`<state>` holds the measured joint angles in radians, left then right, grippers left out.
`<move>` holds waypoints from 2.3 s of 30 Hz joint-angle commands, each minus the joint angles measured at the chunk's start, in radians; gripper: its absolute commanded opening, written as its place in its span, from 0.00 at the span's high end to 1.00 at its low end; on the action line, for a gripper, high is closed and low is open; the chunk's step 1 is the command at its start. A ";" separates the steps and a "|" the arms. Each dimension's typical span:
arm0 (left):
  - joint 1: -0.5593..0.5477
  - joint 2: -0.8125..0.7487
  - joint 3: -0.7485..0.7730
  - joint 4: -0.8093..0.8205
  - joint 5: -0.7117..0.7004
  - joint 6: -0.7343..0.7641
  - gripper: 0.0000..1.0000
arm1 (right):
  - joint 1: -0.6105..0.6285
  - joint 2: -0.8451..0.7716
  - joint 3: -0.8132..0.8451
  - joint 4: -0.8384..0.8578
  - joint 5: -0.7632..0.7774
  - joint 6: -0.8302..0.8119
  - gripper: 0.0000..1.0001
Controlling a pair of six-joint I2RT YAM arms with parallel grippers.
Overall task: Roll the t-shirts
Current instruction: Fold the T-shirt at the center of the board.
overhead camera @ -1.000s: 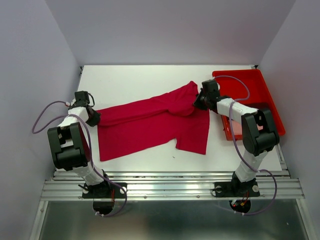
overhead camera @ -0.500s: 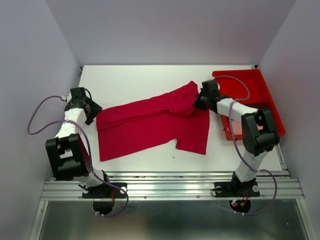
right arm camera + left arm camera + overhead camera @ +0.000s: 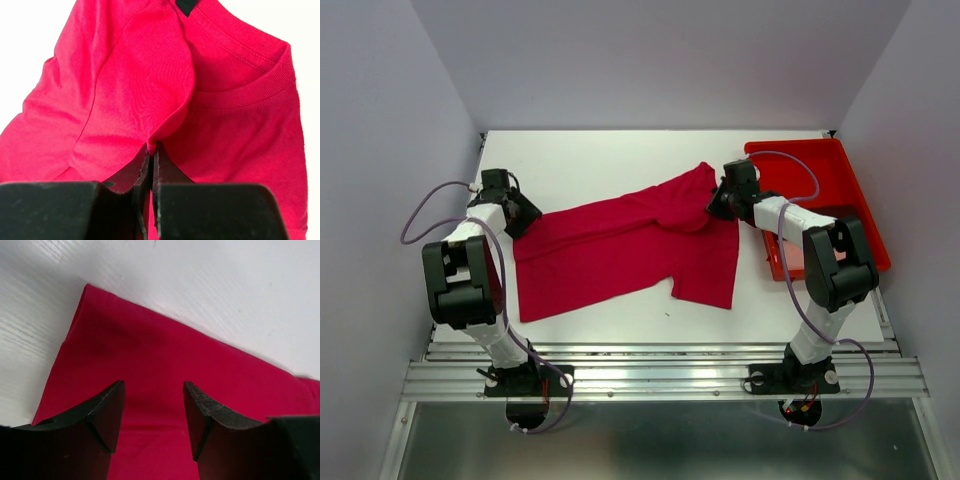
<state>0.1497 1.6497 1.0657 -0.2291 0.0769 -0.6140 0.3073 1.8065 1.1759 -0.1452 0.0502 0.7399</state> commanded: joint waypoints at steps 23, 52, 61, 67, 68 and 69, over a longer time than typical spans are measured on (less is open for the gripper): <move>-0.001 0.159 0.082 -0.078 -0.028 0.013 0.41 | 0.050 -0.184 -0.137 -0.016 0.100 -0.005 0.99; -0.001 0.139 0.106 -0.101 -0.040 0.022 0.41 | 0.124 -0.288 -0.112 -0.109 0.326 -0.085 0.49; 0.001 0.136 0.108 -0.107 -0.042 0.025 0.41 | 0.041 -0.027 0.154 -0.203 0.200 -0.120 0.49; -0.001 0.136 0.106 -0.110 -0.037 0.030 0.41 | 0.041 -0.029 0.082 -0.218 0.146 -0.103 0.48; 0.001 0.136 0.106 -0.108 -0.034 0.030 0.41 | 0.041 -0.032 0.068 -0.218 0.145 -0.100 0.48; -0.001 0.137 0.105 -0.107 -0.032 0.030 0.41 | 0.041 -0.036 0.054 -0.217 0.139 -0.097 0.48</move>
<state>0.1497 1.8000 1.1393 -0.3157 0.0490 -0.6025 0.3416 1.8019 1.2675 -0.3370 0.2230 0.6331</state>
